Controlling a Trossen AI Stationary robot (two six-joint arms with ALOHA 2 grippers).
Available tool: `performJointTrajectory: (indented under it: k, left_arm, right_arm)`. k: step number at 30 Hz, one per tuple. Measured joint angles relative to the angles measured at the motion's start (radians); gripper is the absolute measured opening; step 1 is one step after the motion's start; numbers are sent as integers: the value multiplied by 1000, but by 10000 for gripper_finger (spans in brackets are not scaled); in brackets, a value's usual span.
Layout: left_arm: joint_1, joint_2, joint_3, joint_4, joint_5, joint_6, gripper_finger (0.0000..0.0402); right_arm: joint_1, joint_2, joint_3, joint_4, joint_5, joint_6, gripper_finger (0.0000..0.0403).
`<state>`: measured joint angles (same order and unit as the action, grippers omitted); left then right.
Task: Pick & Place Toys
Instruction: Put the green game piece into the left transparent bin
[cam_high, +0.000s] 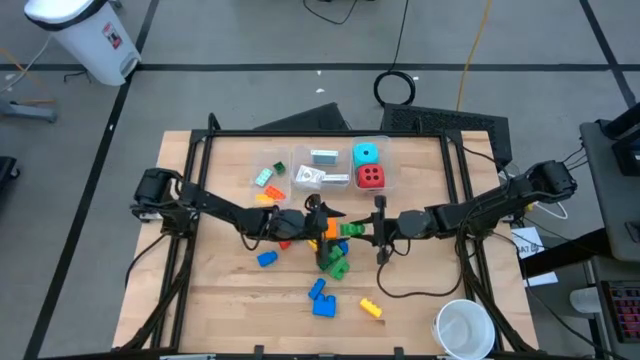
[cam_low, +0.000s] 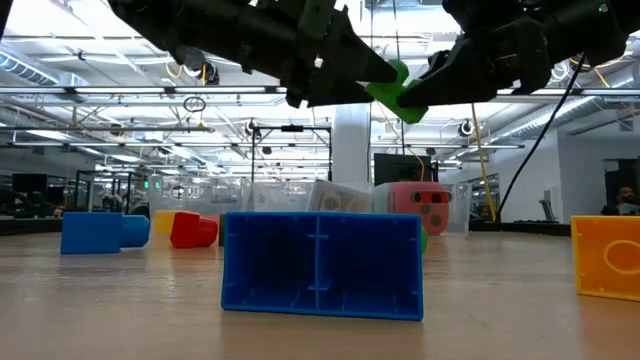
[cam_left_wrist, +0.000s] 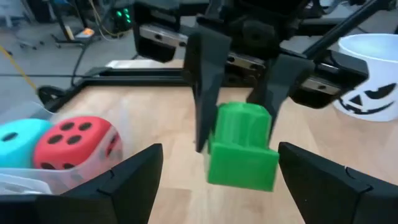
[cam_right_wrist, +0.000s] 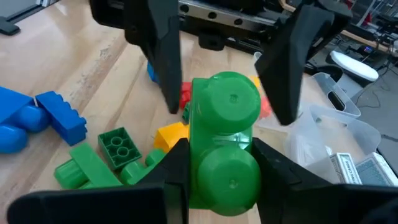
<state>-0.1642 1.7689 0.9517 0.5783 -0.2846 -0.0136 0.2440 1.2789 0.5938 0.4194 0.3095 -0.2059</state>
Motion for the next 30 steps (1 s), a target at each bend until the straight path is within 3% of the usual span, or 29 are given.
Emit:
performJointTrajectory:
  k: [8, 17, 21, 25, 30]
  left_arm:
    - [2, -1, 0, 0, -13, 19, 297]
    - [11, -1, 0, -4, 39, 16, 138]
    - [10, -1, -1, -7, 38, 12, 136]
    - [11, -48, -1, -44, 6, -28, 136]
    - [0, -177, -19, -118, -187, -36, 136]
  right_arm:
    - [0, 0, 0, 7, -4, 1, 85]
    - [-1, 0, 0, 15, -1, 8, 87]
    - [0, 14, 0, 19, 0, 27, 95]
    - [-1, 3, 3, 8, 16, 96, 134]
    - [25, -65, -3, -96, 103, 148, 195]
